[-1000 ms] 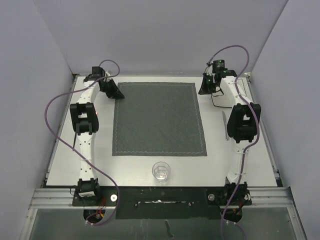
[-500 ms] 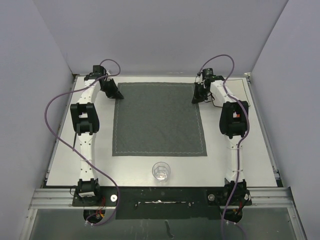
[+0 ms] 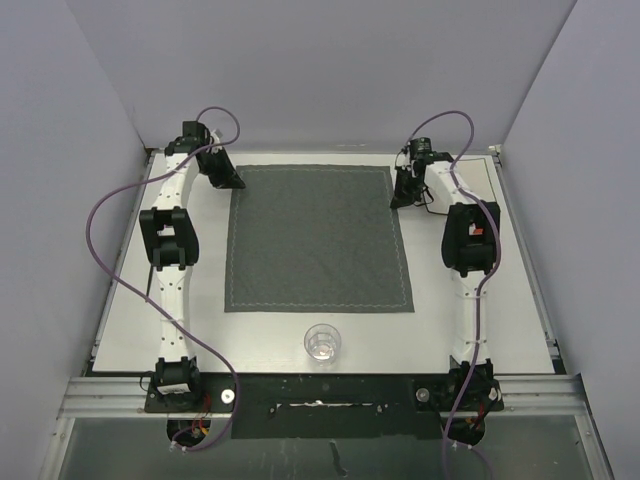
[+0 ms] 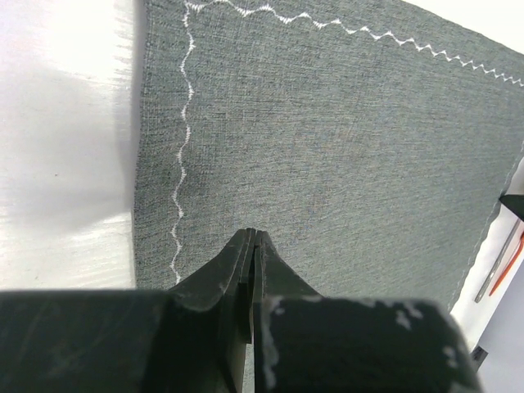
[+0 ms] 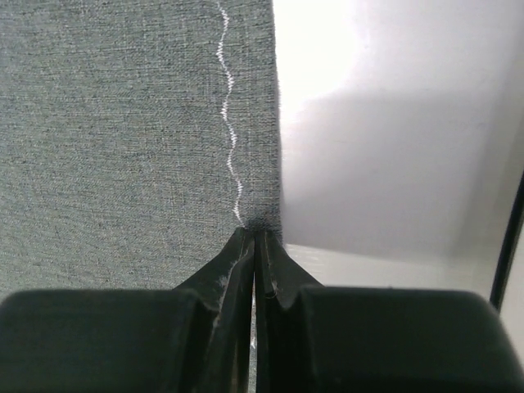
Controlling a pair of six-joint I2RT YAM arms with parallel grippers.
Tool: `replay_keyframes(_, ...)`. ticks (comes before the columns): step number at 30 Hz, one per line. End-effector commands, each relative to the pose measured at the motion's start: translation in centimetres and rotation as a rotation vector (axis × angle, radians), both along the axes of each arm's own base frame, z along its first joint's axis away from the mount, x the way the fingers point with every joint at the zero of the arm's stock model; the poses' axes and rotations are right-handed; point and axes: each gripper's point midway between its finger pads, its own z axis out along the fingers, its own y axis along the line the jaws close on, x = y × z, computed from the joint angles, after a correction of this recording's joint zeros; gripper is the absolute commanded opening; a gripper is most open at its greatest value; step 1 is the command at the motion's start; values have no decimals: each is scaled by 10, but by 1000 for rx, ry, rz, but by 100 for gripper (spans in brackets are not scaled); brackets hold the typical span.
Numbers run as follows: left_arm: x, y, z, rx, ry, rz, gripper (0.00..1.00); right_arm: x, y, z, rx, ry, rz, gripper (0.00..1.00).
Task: Set the dinner table for one person
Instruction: Flatten out the napkin at the center of the board.
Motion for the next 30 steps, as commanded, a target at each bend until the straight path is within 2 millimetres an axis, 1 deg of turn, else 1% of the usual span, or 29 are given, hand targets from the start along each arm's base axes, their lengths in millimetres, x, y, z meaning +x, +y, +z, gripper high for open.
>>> replay_keyframes(1,3,5,-8,20,0,-2,0,8,-4,11,-3,-34,-22,0)
replay_keyframes(7,-2,8,-17,26,29,0,0,7,-10,5,-8,-11,-37,0)
replay_keyframes(16,3,12,-7,35,3,10,0,-3,-17,-5,-15,19,-54,0)
replay_keyframes(23,-1,12,-11,37,17,5,0,-10,-25,-9,-24,37,-71,0)
replay_keyframes(30,-3,13,-8,41,16,3,0,-13,-29,-9,-26,42,-82,0)
